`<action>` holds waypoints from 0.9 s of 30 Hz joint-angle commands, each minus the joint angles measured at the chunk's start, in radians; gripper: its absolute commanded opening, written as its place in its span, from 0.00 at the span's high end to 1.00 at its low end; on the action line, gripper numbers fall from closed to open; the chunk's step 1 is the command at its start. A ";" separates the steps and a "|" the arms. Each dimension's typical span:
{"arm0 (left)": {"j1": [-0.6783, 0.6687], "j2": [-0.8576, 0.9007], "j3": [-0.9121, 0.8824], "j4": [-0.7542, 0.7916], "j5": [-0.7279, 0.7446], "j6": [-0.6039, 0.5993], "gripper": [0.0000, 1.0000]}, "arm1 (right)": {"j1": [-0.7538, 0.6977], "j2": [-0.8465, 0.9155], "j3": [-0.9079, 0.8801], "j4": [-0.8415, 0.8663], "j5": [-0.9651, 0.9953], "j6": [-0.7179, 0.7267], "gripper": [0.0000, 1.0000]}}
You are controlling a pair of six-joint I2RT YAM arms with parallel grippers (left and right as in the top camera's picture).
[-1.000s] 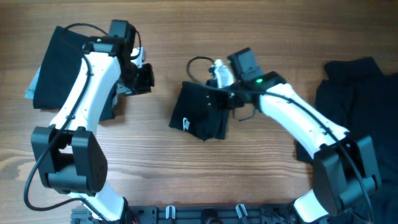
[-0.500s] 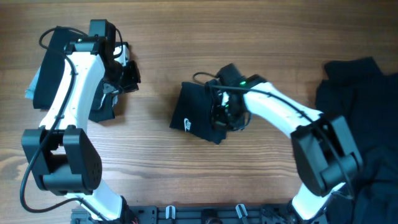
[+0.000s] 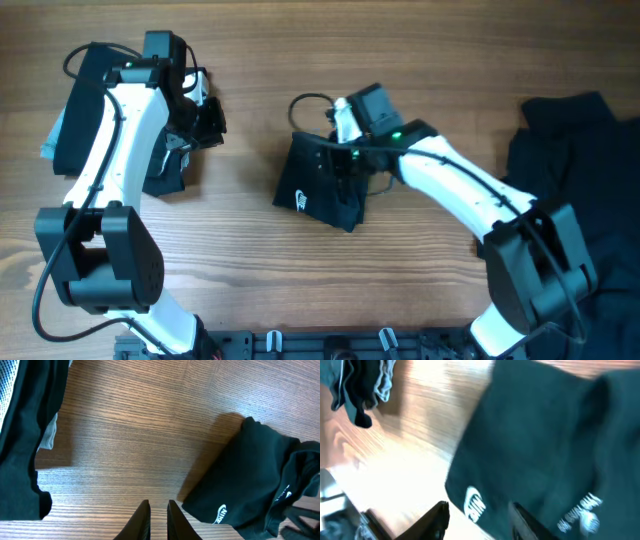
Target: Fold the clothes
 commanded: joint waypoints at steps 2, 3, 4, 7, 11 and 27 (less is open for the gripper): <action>-0.001 -0.012 -0.009 0.002 0.017 0.017 0.87 | 0.058 0.073 0.003 0.001 0.228 0.187 0.96; -0.002 -0.012 -0.009 0.002 0.017 0.016 0.87 | 0.056 0.092 0.003 -0.016 0.248 0.239 0.96; -0.002 -0.012 -0.009 0.002 0.017 0.017 0.87 | 0.050 0.102 0.003 -0.031 0.260 0.275 0.96; -0.002 -0.012 -0.009 0.001 0.017 0.017 0.87 | -0.018 0.096 0.013 -0.139 0.279 0.376 0.96; -0.002 -0.012 -0.009 0.002 0.017 0.017 0.87 | -0.134 0.054 0.035 -0.323 0.343 0.345 0.95; -0.163 -0.012 -0.059 0.111 0.504 0.123 0.91 | -0.237 -0.020 0.015 -0.310 0.108 -0.086 0.92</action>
